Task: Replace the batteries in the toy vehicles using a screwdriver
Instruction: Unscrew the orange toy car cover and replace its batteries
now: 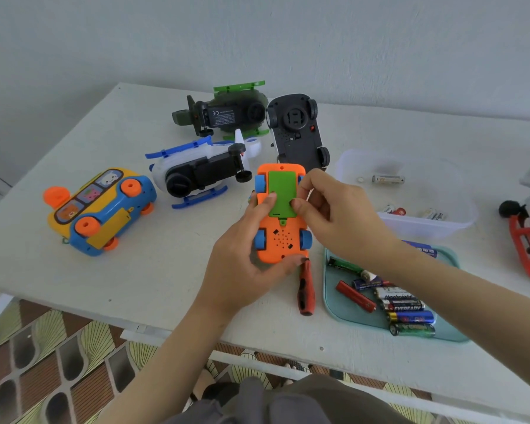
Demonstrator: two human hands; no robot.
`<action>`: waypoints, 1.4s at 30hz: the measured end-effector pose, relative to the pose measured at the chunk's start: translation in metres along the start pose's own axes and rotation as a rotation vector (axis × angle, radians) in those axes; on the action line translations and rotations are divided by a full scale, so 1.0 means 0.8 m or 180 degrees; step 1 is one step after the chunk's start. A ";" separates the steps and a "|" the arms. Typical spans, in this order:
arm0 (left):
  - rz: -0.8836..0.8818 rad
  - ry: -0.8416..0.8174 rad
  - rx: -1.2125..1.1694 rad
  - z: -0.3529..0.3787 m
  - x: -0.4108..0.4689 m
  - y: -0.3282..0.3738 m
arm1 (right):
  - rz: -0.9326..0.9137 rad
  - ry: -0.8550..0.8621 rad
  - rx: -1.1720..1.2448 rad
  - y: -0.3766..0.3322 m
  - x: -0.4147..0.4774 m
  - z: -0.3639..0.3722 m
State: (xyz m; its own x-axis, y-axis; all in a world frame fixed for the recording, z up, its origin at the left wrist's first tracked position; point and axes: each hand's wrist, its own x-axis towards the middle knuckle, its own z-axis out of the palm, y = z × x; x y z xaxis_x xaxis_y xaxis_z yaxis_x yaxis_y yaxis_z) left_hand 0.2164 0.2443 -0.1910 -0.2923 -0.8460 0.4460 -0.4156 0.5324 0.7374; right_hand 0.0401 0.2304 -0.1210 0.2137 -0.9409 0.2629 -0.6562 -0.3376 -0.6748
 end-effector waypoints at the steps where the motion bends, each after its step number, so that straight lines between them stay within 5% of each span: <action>1: -0.0003 0.0007 0.0003 0.000 0.000 0.000 | -0.0004 -0.0097 0.0022 0.002 0.001 -0.006; 8: -0.0122 0.0001 -0.0012 -0.002 0.000 0.000 | 0.0215 -0.1280 -0.1012 0.011 -0.001 -0.058; 18: -0.0151 -0.0017 -0.0087 -0.002 -0.002 0.002 | -0.0379 -0.1490 -0.2836 0.017 -0.024 -0.061; 42: -0.0130 -0.0022 -0.0152 -0.002 -0.001 -0.001 | -0.0570 -0.1617 -0.3024 0.031 -0.034 -0.051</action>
State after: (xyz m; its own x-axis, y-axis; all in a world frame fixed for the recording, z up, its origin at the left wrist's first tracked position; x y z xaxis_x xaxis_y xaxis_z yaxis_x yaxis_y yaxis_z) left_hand 0.2181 0.2442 -0.1911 -0.2818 -0.8667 0.4117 -0.3858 0.4952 0.7784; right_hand -0.0114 0.2483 -0.1171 0.4924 -0.8558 -0.1585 -0.8300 -0.5166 0.2102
